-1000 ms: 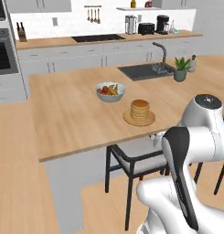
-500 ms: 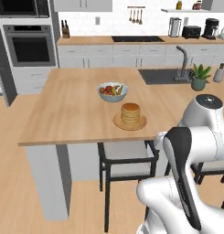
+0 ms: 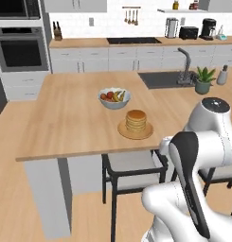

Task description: Take the strawberry from the fridge and place it on top of the pancake, located on the dining counter.

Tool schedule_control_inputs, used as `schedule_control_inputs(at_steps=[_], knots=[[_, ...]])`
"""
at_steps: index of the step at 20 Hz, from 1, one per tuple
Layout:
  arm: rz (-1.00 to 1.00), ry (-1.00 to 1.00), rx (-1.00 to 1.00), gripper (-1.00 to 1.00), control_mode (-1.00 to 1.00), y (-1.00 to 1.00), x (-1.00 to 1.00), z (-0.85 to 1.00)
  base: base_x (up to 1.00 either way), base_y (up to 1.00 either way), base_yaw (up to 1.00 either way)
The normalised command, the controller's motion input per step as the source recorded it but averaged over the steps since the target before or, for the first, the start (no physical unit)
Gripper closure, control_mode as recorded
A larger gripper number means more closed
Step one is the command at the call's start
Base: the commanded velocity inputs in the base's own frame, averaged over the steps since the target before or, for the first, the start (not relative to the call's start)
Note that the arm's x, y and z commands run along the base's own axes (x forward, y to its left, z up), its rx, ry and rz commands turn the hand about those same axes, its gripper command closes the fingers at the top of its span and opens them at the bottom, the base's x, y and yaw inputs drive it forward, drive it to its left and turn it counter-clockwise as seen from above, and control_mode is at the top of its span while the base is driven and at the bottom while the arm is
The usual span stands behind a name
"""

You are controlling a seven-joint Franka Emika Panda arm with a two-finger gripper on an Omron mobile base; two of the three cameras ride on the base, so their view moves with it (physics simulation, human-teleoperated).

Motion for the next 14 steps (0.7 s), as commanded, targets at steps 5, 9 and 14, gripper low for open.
schedule_control_inputs(at_steps=[5,9,14], knots=[[0.0,0.0,0.0,1.0,1.0,0.0,0.0,0.0,0.46,0.04,-0.06],[0.0,0.0,0.0,1.0,1.0,0.0,0.0,0.0,0.39,-0.08,-0.16],[0.0,0.0,0.0,1.0,1.0,0.0,0.0,0.0,0.62,0.09,-0.22]])
